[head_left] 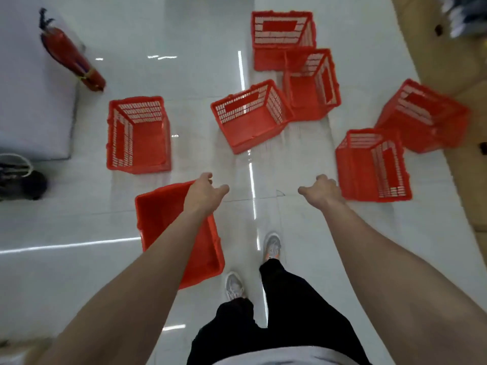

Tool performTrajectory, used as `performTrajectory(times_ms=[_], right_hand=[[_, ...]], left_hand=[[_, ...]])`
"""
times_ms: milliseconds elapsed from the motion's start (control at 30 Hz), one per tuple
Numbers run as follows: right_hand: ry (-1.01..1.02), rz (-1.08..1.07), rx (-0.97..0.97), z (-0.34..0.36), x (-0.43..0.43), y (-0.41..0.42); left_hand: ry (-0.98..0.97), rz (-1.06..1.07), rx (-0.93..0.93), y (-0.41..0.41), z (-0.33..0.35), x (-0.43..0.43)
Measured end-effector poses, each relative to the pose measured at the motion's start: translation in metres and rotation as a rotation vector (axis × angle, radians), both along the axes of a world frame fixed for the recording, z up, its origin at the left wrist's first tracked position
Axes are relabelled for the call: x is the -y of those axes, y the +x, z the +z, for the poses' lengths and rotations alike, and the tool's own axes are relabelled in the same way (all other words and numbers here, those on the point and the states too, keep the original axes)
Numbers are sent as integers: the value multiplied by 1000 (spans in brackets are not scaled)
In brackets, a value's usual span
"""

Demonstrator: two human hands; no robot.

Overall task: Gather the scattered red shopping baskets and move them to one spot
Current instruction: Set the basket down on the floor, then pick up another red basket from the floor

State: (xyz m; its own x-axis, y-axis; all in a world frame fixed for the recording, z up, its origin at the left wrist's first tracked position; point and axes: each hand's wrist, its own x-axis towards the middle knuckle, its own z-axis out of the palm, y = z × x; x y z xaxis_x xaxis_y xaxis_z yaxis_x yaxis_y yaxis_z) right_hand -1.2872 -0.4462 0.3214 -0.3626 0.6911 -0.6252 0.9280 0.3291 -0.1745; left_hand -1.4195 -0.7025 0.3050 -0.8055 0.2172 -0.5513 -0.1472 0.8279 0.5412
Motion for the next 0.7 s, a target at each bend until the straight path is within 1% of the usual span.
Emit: performTrajectory(times_ms=[133,267,367,533,700], right_hand=[[9,-271,1,12,-53,100],[11,-497,-25,15,-104,190],[14,-623,-96,10,-141,248],[-13,-791,-201,-2,-193,314],[-39,-894,-262,-8,-245,337]], left_hand=[[-24,-263,44,39,6,-92],[-11,-542,-2,86,11,-200],[-22,-706,-30,121,10,-275],[-59,-812,-19,159,7,-366],[-85,-898,-73,176,9,-437]])
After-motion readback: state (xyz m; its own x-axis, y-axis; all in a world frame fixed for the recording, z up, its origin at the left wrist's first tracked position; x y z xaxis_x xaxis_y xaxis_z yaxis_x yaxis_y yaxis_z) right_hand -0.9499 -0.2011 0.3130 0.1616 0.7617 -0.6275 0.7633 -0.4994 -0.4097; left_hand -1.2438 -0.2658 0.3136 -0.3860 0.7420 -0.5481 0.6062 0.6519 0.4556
